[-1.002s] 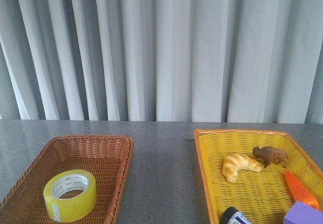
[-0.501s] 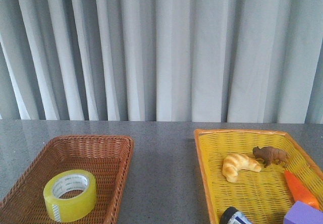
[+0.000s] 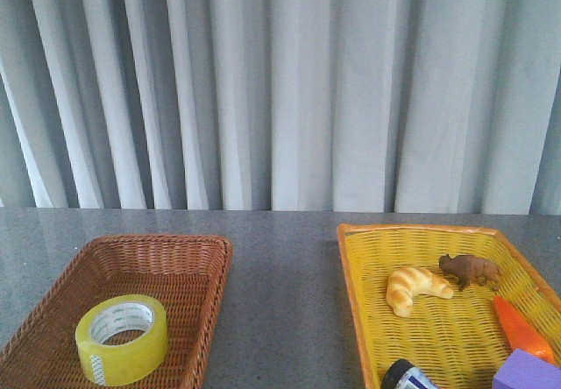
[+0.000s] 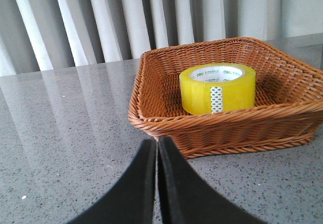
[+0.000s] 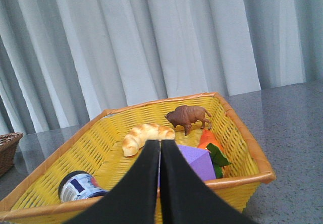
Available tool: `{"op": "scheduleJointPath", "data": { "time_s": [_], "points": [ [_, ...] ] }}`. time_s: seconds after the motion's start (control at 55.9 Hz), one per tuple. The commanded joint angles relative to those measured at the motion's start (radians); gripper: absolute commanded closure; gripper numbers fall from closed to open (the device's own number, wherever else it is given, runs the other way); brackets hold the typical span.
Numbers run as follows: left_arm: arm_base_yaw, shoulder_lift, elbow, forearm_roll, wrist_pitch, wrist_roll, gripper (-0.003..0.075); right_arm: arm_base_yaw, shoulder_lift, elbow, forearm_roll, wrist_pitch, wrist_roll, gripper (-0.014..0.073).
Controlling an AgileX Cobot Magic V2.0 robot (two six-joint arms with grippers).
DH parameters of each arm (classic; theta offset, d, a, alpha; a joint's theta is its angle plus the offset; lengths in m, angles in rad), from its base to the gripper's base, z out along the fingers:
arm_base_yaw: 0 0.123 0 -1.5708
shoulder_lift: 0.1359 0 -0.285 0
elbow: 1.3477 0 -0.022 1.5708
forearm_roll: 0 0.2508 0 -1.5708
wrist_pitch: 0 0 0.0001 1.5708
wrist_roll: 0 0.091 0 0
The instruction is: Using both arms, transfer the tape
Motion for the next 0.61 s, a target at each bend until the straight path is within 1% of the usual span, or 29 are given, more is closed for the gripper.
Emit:
{"op": "scheduleJointPath", "data": {
  "time_s": [0.0,0.59],
  "points": [
    [-0.001,-0.016,-0.014,-0.011,-0.080,-0.010,0.0725,-0.006,-0.008,0.004,-0.002,-0.070,-0.012,0.0601],
    [-0.001,-0.016,-0.014,-0.011,-0.080,-0.010,0.0725,-0.006,-0.008,0.004,-0.002,-0.070,-0.012,0.0601]
  ]
}}
